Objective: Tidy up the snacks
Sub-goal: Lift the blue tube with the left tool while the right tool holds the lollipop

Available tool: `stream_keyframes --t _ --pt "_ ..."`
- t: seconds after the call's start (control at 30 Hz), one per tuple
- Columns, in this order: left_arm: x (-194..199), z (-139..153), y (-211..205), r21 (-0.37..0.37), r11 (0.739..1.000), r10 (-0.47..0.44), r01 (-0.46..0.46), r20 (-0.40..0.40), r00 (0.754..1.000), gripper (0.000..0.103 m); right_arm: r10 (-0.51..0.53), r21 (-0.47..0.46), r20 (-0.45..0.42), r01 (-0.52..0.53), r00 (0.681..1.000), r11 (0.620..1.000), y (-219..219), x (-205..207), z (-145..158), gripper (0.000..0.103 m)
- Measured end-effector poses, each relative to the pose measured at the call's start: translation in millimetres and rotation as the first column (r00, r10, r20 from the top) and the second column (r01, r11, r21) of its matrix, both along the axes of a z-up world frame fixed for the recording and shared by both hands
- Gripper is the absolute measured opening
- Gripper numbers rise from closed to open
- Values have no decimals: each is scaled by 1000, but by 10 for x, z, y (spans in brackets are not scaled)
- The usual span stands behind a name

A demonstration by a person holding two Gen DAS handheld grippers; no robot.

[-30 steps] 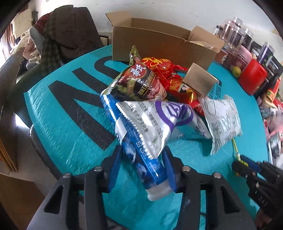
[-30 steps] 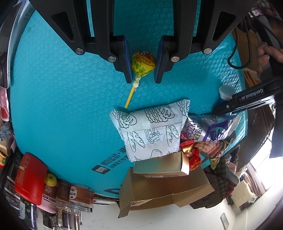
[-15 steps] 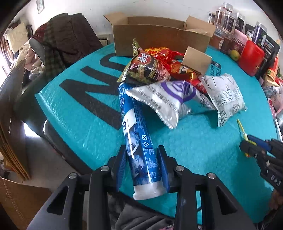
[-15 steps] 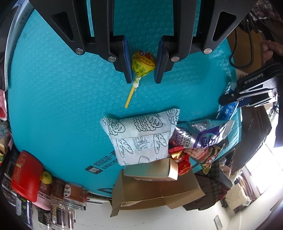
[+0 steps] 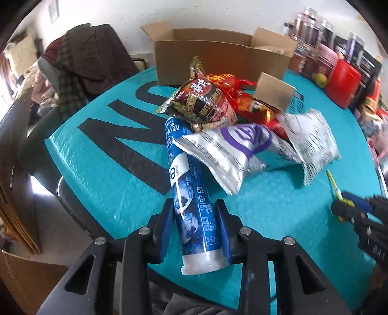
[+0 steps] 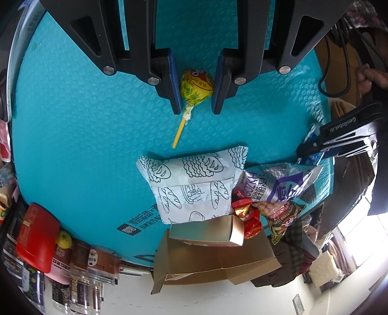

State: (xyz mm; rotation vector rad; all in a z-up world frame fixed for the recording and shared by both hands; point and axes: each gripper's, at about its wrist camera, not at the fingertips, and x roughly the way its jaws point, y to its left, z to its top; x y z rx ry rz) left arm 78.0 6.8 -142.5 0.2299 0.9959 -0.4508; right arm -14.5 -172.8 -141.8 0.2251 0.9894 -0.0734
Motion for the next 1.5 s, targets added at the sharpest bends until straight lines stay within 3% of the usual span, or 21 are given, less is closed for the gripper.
stream_keyframes --t 0.2,0.37,0.43,0.5,0.57,0.63,0.8,0.9,0.93,1.0,1.2,1.5 --pt "-173 33 54 -11 996 -90 89 -57 994 33 17 22 2 -17 1000 1000 14 23 5 25" --pt "-165 3 -5 20 997 -79 80 -30 996 35 29 15 -2 -29 1000 999 67 50 -1 25" --pt "-123 -9 -38 30 998 -51 51 -18 999 51 26 19 -4 -26 1000 999 60 51 0 25" --pt "-43 -30 -23 21 1000 -21 21 -16 1000 57 23 28 -3 -23 1000 999 50 42 0 25" --pt "17 -37 21 -10 1000 -1 1 -18 1000 56 22 25 -6 -22 1000 999 49 30 5 26" --pt "28 -29 7 -10 1000 0 0 6 1000 29 16 16 -8 -16 1000 1000 56 1 9 28" --pt "35 -31 21 -9 1000 -4 4 14 1000 28 14 50 5 -14 1000 999 51 -101 9 40" --pt "30 -17 47 -21 1000 0 0 -3 1000 28 16 32 18 -17 1000 999 85 -134 -2 41" --pt "15 -9 54 -26 1000 -3 2 -11 1000 28 19 12 17 -19 1000 1000 107 -131 -1 39" --pt "-14 10 61 -42 999 -5 4 -25 1000 28 13 -38 6 -13 1000 999 139 -119 -2 25" --pt "-137 113 70 -90 996 -14 12 -29 999 28 23 22 29 -24 999 999 72 -128 37 24" --pt "-282 419 85 -175 984 -36 41 27 999 28 59 49 103 -64 993 997 135 -174 277 24"
